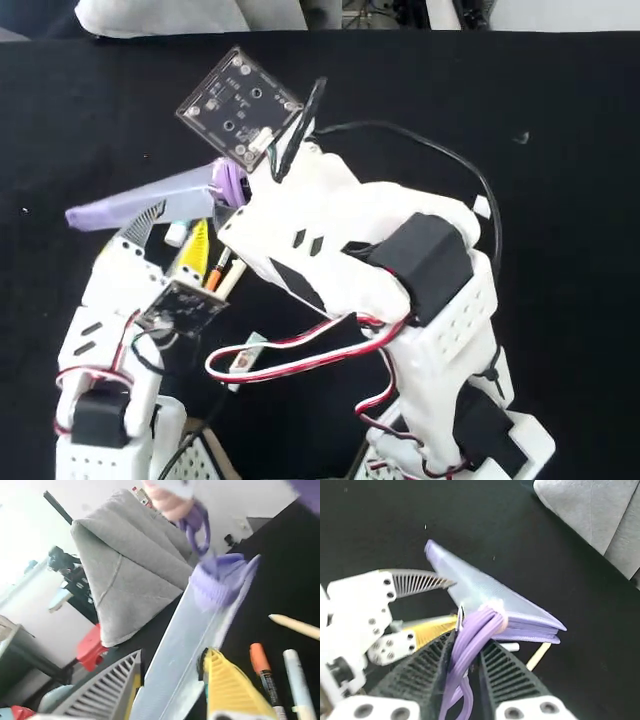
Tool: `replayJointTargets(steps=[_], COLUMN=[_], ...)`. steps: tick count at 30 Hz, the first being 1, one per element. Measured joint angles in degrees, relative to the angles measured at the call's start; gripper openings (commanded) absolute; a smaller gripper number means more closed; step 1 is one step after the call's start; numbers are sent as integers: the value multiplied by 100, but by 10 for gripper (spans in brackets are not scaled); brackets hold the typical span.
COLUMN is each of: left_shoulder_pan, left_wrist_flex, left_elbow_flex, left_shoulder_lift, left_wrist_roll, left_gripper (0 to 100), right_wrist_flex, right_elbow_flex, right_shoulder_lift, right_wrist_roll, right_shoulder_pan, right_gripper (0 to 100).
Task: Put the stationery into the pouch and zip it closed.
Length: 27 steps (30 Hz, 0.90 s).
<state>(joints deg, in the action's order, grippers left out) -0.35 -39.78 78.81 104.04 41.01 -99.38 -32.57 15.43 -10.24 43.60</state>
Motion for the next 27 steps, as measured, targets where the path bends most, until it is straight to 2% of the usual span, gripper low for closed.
replayJointTargets(steps=[4,8,13,18,22,27], left_shoulder_pan=[-53,-229,-387,-360,-202,-88], left_wrist_flex=[484,519,-167,-1064,-1187,-1248], left_elbow_flex=[360,264,-580,-1108,-1116,-800], left_shoulder_lift=[-18,-18,18,44,44,-18], left_wrist_roll=[352,396,527,1582,2286,2444], left_gripper=[202,202,202,202,202,202], right_wrist_flex=[0,0,0,0,0,0], right_elbow_flex=[492,818,1407,1802,1925,1925], right_shoulder_lift=[387,809,1020,1020,1020,1020], right_wrist_roll=[-229,-396,-554,-589,-686,-730], right_shoulder_pan=[141,149,158,158,167,158], right_gripper=[11,11,11,11,11,11])
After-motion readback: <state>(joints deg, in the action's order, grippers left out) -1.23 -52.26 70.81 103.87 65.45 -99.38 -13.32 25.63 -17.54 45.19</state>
